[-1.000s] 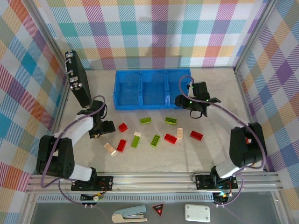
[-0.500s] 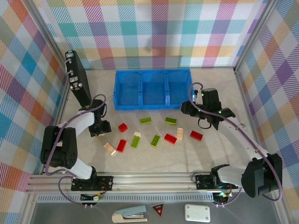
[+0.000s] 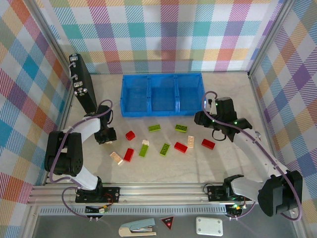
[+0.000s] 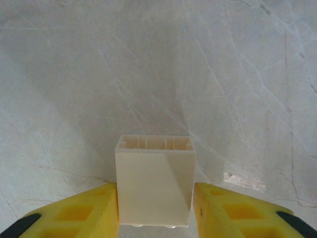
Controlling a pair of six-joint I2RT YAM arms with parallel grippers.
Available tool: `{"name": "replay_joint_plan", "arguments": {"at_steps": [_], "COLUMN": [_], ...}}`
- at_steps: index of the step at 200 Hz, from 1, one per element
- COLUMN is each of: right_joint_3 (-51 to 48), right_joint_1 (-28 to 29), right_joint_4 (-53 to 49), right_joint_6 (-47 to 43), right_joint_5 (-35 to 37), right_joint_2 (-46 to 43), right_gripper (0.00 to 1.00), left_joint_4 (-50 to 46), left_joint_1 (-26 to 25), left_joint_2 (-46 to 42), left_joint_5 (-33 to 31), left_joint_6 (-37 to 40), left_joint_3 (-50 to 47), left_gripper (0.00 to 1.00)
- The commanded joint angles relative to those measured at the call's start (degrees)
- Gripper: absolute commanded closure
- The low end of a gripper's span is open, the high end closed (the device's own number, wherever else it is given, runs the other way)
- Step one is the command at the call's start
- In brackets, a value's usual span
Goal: Sort the legos into containers by color
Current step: Pick up the lego from the middle-left of the table.
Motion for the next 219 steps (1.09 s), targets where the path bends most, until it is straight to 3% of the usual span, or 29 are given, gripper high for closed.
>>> {"name": "replay_joint_plan", "arguments": {"at_steps": [1, 108, 156, 219], "right_joint_3": [-0.7, -0.4, -0.7, -1.1], "right_joint_1": [-0.2, -0.3, -0.3, -0.3], "right_joint_4": [-0.7, -2.6, -4.0, -6.4], "right_joint_6": [0.0, -0.8, -0.7, -1.2], "right_joint_5": [0.6, 2.4, 3.3, 4.8], "right_joint_2": [-1.8, -4.3, -6.2, -8.6], "right_gripper": [0.47, 0.46, 0.46, 0.46], "left_joint_4": [-0.6, -3.7, -6.1, -8.0], "left_joint_1": [0.7, -0.6, -4.9, -11.0], "left_joint_2": [-0.5, -3.3, 0.4, 11.3], "left_joint_5": [1.0, 4.5, 4.7, 4.7], "left_joint_6": [1.0, 1.1, 0.5, 0.0], "left_joint_3": [1.2, 6.8, 17.6, 34.6], "left_gripper": [0.60, 0.68, 0.68, 0.69]}}
